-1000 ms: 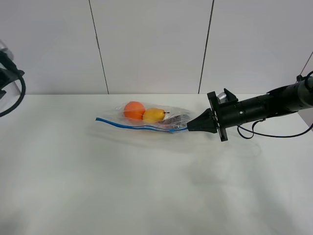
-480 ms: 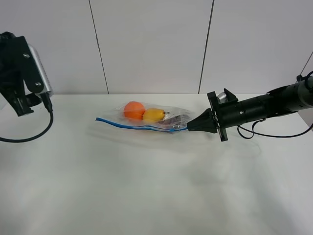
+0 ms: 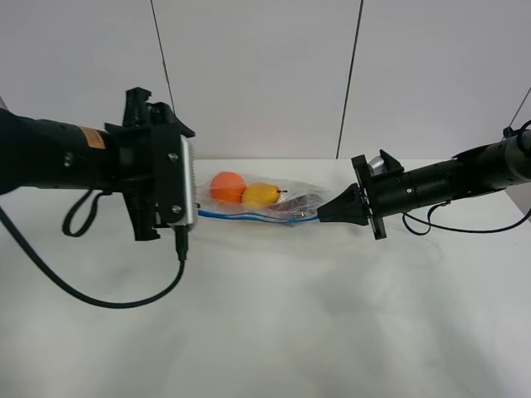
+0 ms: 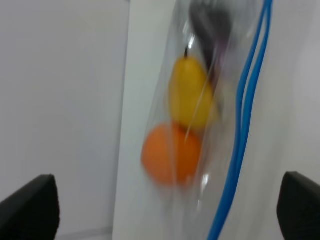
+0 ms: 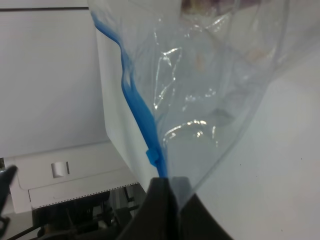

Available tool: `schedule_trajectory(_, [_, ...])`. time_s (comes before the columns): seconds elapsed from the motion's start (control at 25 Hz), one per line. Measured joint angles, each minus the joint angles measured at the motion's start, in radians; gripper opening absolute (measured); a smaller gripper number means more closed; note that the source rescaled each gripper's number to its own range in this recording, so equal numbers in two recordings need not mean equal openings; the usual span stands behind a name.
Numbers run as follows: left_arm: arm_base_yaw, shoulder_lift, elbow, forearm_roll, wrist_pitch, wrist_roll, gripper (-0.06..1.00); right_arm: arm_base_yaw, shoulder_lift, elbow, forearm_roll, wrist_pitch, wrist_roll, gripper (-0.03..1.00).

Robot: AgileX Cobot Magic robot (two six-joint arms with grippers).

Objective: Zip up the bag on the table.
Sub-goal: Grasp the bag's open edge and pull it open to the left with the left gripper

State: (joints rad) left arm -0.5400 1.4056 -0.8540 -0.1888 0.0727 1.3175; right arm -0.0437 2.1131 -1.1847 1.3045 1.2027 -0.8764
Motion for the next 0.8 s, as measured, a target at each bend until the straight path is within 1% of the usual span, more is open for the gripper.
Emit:
schedule_trajectory(0.12, [-0.056, 0.064, 0.000, 0.000, -0.080, -0.045, 1.00, 0.000, 0.000, 0.000, 0.000, 0.000, 0.000, 0.00])
schedule_trajectory(0.28, [-0.107, 0.158, -0.001, 0.000, -0.181, -0.097, 1.00, 0.000, 0.000, 0.000, 0.000, 0.000, 0.000, 0.00])
schedule_trajectory(0.4, [-0.139, 0.232, -0.001, 0.000, -0.290, -0.139, 1.00, 0.000, 0.000, 0.000, 0.000, 0.000, 0.000, 0.00])
schedule_trajectory(0.52, [-0.155, 0.300, -0.001, 0.000, -0.414, -0.185, 1.00, 0.000, 0.000, 0.000, 0.000, 0.000, 0.000, 0.00])
schedule_trajectory(0.6, [-0.158, 0.342, -0.001, 0.000, -0.470, -0.208, 1.00, 0.000, 0.000, 0.000, 0.000, 0.000, 0.000, 0.00])
schedule_trajectory(0.8, [-0.158, 0.430, -0.001, 0.015, -0.547, -0.219, 1.00, 0.000, 0.000, 0.000, 0.000, 0.000, 0.001, 0.00])
